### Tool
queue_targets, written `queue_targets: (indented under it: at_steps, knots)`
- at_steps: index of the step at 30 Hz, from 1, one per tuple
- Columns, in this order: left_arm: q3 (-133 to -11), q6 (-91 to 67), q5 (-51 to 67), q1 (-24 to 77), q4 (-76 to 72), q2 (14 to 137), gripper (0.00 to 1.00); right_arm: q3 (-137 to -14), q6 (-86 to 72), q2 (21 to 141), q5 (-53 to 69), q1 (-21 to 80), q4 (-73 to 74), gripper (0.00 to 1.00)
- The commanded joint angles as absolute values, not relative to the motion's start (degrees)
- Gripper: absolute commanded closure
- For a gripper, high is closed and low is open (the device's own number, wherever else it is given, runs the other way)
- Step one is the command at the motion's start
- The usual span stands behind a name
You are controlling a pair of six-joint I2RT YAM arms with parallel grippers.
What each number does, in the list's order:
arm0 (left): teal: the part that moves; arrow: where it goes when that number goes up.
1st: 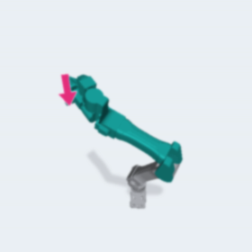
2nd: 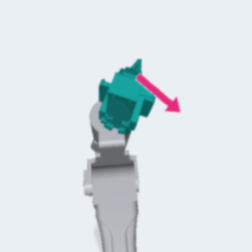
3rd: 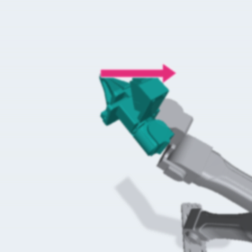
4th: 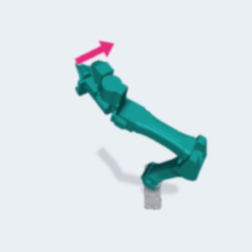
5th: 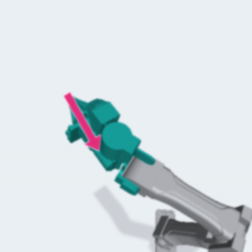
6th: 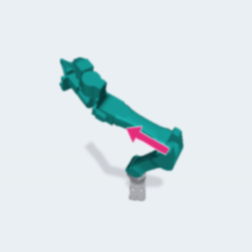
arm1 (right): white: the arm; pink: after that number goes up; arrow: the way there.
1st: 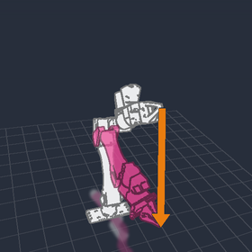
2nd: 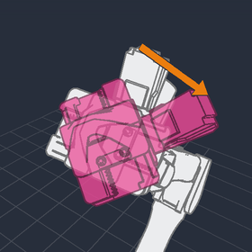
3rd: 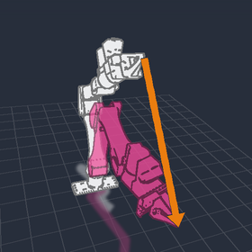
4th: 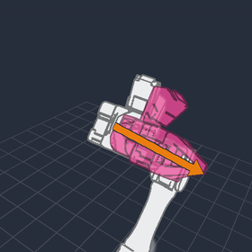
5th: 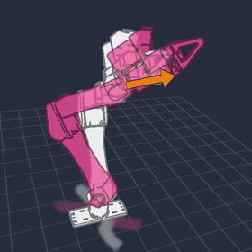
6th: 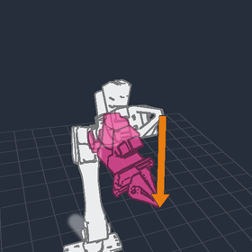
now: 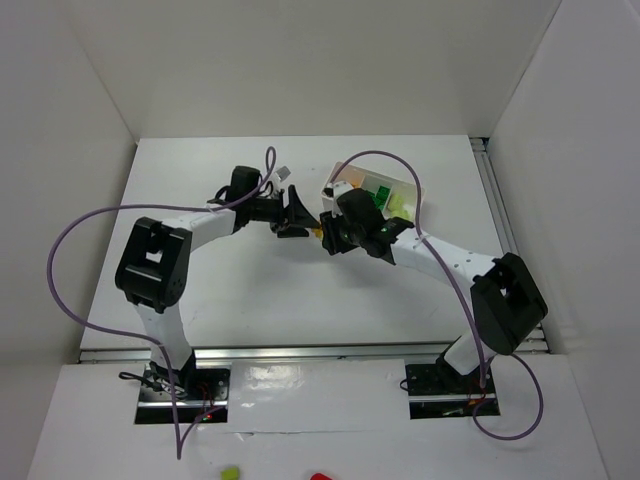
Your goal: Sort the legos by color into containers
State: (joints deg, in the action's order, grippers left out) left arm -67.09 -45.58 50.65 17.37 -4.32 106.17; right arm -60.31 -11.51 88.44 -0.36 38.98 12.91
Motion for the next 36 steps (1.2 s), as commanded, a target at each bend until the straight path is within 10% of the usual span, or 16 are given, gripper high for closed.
queue_targets:
  at_steps: [1, 7, 17, 36]
  knots:
    - [-69.60, -47.10, 53.78, 18.02, -8.87, 107.67, 0.27, -60.12, -11.87, 85.87, 0.26, 39.38, 11.60, 0.73]
    - [-71.54, -49.22, 55.63, 18.54, -10.99, 110.21, 0.32, -60.12, -11.87, 85.87, 0.26, 39.38, 11.60, 0.73]
    - [-72.60, -50.45, 57.30, 19.07, -11.08, 110.83, 1.00, -60.12, -13.00, 84.65, -2.10, 39.38, 11.08, 0.73]
    - [-67.95, -36.20, 57.67, 11.08, 4.92, 104.95, 1.00, -60.28, -13.10, 88.49, 2.64, 35.24, 10.81, 0.76]
